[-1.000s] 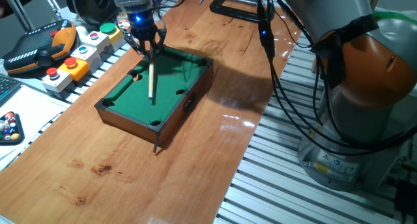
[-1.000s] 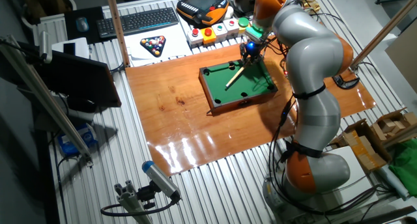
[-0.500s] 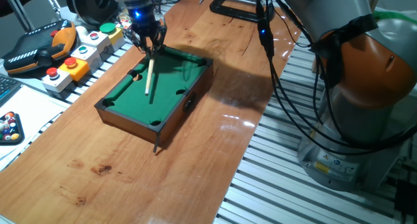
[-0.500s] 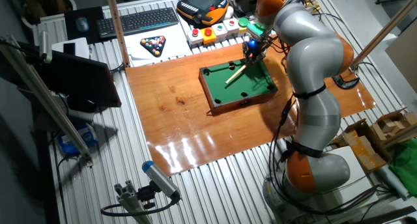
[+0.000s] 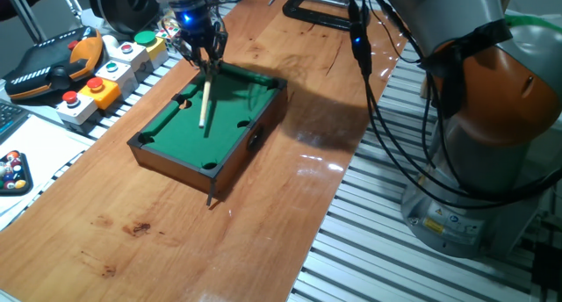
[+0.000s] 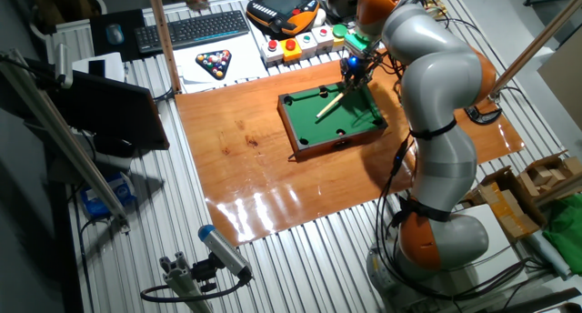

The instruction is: Hit the pool ball

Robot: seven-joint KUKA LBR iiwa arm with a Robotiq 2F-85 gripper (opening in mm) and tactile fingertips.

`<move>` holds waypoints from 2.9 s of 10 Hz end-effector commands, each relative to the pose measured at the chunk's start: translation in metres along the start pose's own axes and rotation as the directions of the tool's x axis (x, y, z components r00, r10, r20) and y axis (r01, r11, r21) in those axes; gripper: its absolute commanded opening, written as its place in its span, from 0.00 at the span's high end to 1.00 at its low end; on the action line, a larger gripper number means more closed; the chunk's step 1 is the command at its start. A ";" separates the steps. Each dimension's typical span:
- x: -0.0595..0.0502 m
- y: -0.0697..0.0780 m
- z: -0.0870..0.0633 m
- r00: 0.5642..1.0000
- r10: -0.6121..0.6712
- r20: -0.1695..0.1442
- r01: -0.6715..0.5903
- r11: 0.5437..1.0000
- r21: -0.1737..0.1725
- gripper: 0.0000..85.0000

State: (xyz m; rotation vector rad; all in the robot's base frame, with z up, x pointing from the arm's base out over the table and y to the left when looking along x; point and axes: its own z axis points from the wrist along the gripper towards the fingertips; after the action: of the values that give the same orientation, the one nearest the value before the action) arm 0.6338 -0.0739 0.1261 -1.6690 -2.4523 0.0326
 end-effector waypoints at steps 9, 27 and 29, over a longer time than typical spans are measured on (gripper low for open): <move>-0.015 0.005 0.015 1.000 -0.002 -0.017 0.002 1.000 -0.002 0.99; -0.024 0.002 0.022 1.000 -0.007 -0.022 0.006 1.000 -0.009 0.70; -0.024 0.003 0.023 1.000 -0.005 -0.020 0.005 1.000 -0.018 0.76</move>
State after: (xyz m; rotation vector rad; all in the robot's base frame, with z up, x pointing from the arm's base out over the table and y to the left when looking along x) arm 0.6417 -0.0937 0.1004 -1.6625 -2.4498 -0.0082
